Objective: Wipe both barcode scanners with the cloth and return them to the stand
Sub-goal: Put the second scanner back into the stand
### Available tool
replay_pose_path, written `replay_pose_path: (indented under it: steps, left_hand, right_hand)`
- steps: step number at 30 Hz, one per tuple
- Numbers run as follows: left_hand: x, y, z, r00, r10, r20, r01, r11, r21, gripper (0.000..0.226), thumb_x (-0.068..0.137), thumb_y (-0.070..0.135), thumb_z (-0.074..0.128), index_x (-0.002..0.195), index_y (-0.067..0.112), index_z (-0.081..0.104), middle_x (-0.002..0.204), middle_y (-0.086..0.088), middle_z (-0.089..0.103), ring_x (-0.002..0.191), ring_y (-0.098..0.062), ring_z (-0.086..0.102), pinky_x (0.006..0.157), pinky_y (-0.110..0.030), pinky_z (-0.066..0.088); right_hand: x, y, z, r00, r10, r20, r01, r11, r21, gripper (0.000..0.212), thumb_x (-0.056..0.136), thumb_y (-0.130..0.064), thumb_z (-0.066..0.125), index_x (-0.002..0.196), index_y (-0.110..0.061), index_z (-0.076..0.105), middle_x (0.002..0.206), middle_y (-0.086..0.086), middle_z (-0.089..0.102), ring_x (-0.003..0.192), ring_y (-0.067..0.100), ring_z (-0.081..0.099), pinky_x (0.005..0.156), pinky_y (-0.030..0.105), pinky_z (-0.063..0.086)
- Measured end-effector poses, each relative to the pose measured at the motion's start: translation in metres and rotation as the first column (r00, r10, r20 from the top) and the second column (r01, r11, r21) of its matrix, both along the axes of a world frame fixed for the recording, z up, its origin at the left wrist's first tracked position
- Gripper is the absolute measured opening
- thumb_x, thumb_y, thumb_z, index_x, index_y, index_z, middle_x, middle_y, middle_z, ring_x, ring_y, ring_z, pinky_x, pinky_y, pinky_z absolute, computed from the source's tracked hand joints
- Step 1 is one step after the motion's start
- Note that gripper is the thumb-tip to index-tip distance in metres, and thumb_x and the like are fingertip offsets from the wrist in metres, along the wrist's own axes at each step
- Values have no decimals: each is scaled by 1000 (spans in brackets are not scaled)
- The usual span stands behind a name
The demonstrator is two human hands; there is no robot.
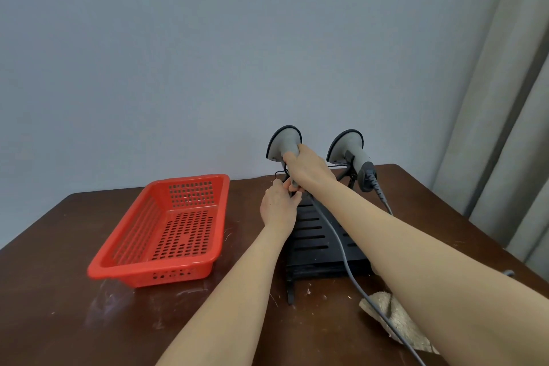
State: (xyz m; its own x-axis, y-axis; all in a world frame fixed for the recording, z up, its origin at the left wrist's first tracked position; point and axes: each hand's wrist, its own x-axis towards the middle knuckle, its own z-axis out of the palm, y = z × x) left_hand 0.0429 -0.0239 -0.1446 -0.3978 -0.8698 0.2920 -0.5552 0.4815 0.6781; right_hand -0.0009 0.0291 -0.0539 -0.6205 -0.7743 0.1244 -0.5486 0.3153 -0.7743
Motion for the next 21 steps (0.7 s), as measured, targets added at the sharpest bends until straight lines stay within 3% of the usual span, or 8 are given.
replay_pose_path:
  steps: [6, 11, 21]
  left_hand:
    - [-3, -1, 0, 1000, -10, 12, 10, 1000, 2, 23, 89, 27, 59, 97, 6, 51, 95, -13, 65, 86, -29, 60, 62, -34, 40]
    - [-3, -2, 1, 999, -11, 34, 11, 1000, 11, 21, 89, 23, 56, 100, 5, 51, 98, -14, 65, 89, -31, 60, 65, -35, 43]
    - [-3, -4, 0, 999, -9, 51, 9, 1000, -5, 26, 88, 26, 57, 105, 7, 49, 104, -9, 62, 94, -28, 58, 67, -33, 40]
  right_hand:
    - [-5, 2, -8, 1000, -5, -23, 7, 998, 57, 27, 86, -37, 32, 99, -18, 45, 71, 7, 68, 76, 28, 64, 80, 44, 51]
    - [-5, 0, -19, 999, -18, -43, 22, 995, 98, 39, 86, -37, 30, 121, -20, 38, 71, 6, 70, 81, 27, 63, 82, 42, 49]
    - [-6, 3, -17, 999, 12, -52, -6, 993, 114, 47, 86, -41, 33, 129, -24, 31, 60, 3, 70, 66, 23, 67, 78, 43, 55]
